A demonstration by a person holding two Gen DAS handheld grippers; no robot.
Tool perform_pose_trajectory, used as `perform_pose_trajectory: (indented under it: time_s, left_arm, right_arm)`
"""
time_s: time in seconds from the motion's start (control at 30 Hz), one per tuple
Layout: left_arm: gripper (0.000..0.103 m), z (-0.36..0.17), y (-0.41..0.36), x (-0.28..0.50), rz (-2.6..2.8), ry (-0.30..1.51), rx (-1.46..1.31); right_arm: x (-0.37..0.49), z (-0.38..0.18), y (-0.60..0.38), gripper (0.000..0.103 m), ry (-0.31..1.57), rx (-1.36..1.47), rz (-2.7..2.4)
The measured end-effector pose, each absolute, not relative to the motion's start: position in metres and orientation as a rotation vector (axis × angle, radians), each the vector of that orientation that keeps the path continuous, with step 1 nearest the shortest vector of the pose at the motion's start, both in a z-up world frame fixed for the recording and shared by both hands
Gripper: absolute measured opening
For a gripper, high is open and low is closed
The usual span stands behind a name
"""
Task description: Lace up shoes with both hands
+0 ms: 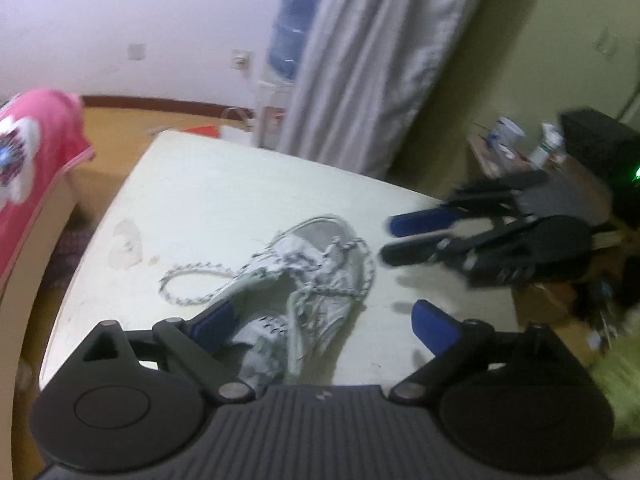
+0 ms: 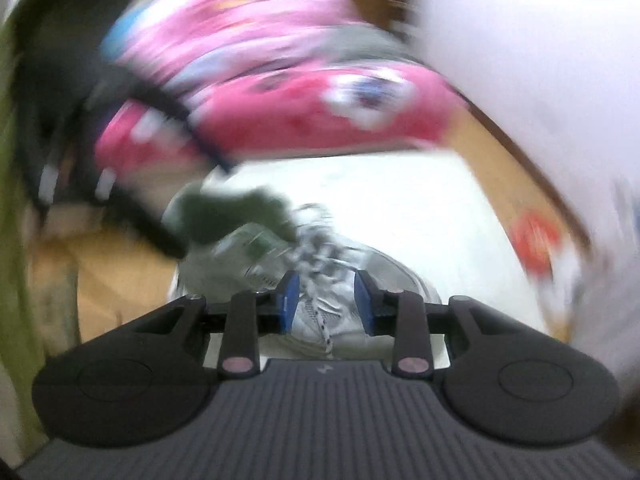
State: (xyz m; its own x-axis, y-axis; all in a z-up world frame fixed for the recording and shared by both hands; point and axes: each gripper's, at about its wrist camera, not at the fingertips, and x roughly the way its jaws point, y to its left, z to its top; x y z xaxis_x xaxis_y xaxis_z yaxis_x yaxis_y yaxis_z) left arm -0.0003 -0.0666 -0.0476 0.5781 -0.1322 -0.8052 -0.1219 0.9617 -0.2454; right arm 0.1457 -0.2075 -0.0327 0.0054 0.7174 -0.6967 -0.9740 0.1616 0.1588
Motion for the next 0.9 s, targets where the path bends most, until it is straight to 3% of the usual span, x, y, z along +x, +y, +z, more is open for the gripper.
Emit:
perform_pose_trajectory:
  time_s: [0.13,0.3,0.47,0.63,0.77,0.9]
  left_arm:
    - [0.099,-0.052,-0.058,-0.006,-0.041,0.913,-0.285]
    - [0.091,-0.057,-0.066,-0.008,-0.023,0.947,-0.226]
    - [0.072,-0.063,-0.089,-0.004,-0.027,0.956,-0.080]
    - [0.060,-0.071,-0.099,0.003,-0.039,0.985,-0.054]
    - [0.044,-0.080,-0.090,0.012,-0.014,1.007,-0.117]
    - [0.037,-0.087,-0.084,0.021,0.001,1.028,-0.168]
  right_arm:
    - [0.161,-0.038,-0.226,0.029,1.002,-0.005,1.085]
    - [0.163,-0.072,-0.247,0.029,1.232,0.514,0.790]
    - [0.156,-0.122,-0.257,0.030,1.437,0.959,0.545]
    - [0.147,-0.143,-0.242,0.030,1.544,1.122,0.492]
    - [0.147,-0.153,-0.231,0.030,1.605,1.176,0.442]
    - [0.153,-0.159,-0.228,0.028,1.632,1.217,0.399]
